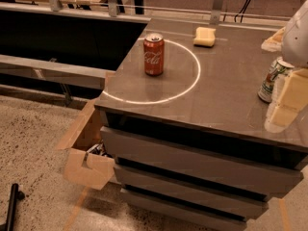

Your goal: Move sponge near 7up can

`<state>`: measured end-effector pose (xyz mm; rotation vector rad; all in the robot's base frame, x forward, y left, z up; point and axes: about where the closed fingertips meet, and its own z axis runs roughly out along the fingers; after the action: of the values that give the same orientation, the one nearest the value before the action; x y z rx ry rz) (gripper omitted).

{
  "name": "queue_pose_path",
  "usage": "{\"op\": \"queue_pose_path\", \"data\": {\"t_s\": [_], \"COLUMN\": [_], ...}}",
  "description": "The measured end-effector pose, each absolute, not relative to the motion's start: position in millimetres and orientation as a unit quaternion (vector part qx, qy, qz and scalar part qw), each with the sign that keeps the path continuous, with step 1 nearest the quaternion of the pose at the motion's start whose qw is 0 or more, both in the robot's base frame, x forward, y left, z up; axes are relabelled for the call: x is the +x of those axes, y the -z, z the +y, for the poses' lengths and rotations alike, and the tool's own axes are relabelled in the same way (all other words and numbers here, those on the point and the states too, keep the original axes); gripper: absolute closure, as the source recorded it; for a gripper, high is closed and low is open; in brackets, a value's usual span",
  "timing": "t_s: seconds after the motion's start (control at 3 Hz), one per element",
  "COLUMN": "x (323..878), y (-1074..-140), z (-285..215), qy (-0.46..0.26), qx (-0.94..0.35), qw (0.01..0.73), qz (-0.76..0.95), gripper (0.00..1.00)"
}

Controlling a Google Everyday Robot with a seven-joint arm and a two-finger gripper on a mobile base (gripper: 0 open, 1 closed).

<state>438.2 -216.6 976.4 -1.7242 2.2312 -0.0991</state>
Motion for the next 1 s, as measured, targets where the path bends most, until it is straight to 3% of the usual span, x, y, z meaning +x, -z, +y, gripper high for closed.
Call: {"op": "queue_pose_path", "data": {"t_s": [0.67, 1.0], "x": [436.2, 427.7], "y": [-982.4, -979.8], "z": [-218.1, -237.0], "qy": [0.033, 0.009], "qx": [-0.582, -0.481], "qw": [0.173, 0.226], "qz": [0.794, 0.847], "gripper": [0.0, 0.0]}}
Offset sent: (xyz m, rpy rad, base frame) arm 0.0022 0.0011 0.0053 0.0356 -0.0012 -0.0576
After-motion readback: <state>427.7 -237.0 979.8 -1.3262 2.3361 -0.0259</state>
